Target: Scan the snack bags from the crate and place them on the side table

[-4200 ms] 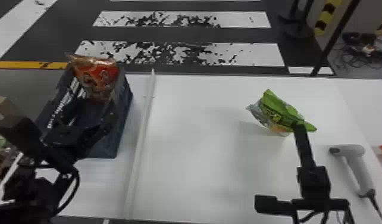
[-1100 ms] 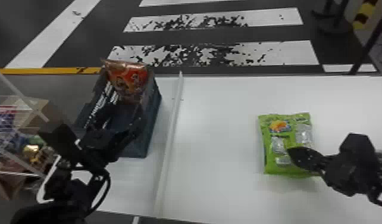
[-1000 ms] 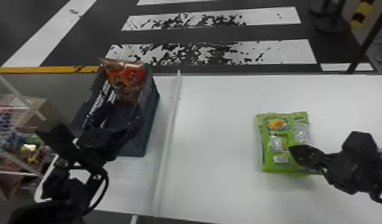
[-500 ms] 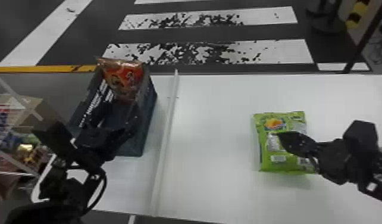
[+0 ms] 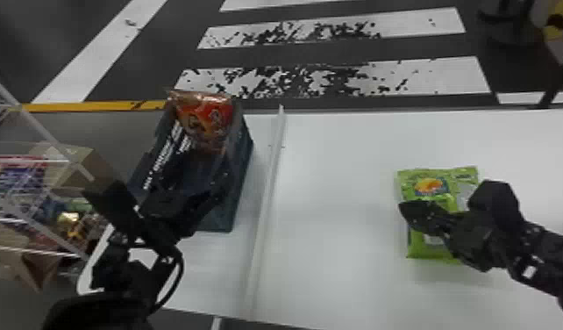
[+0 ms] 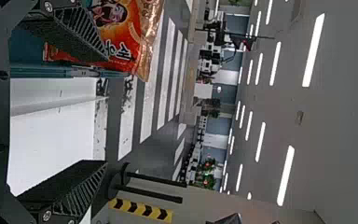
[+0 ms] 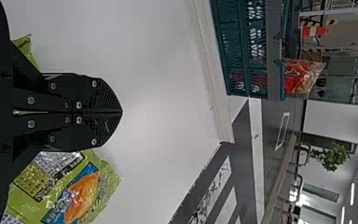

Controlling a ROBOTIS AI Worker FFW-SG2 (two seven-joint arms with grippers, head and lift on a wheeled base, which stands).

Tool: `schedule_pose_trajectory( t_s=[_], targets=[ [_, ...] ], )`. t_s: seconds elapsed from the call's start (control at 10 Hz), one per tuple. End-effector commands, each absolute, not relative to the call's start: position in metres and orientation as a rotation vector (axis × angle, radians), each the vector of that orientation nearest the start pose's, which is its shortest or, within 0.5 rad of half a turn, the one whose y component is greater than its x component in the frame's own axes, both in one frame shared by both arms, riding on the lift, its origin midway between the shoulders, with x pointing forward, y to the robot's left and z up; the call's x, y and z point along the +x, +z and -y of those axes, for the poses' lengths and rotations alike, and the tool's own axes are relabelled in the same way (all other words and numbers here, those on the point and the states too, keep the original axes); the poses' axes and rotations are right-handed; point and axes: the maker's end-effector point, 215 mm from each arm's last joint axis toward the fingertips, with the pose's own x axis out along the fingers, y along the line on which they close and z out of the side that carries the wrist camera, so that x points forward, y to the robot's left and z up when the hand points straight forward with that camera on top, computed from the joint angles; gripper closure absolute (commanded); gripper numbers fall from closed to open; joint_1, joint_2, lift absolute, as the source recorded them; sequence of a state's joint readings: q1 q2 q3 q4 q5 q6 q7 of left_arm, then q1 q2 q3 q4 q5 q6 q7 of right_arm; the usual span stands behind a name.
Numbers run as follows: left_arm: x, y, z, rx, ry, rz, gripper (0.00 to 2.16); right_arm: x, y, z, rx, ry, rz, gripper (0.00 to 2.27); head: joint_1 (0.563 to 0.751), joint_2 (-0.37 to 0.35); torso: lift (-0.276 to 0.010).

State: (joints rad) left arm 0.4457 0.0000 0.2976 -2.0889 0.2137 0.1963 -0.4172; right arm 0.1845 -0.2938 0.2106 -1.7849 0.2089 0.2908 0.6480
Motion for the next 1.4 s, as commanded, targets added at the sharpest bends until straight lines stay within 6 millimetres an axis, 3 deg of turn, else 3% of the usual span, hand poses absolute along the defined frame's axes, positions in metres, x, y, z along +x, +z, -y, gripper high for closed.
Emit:
schedule_pose_trajectory(
  t_s=[0.0, 0.2, 0.4, 1.3],
  targets=[
    [0.449, -0.33, -0.293, -0.121, -0.171, -0.075, 0.1, 0.449, -0.483, 0.094, -0.426, 0.838, -0.425, 2.25, 0.695, 0.229, -0.094],
    [0.45, -0.33, -0.293, -0.122, -0.171, -0.077, 0.1, 0.457, -0.493, 0.084, -0.468, 0.835, -0.431, 2.25, 0.695, 0.245, -0.094],
    [0.451, -0.33, -0.293, -0.123, -0.171, -0.076, 0.1, 0.468, -0.502, 0.088, -0.526, 0.796, -0.436, 2.25, 0.695, 0.249, -0.094],
    [0.46, -0.33, -0.289, -0.136, -0.183, -0.074, 0.1, 0.484, -0.526, 0.139, -0.611, 0.672, -0.498, 2.25, 0.695, 0.192, -0.094]
  ],
)
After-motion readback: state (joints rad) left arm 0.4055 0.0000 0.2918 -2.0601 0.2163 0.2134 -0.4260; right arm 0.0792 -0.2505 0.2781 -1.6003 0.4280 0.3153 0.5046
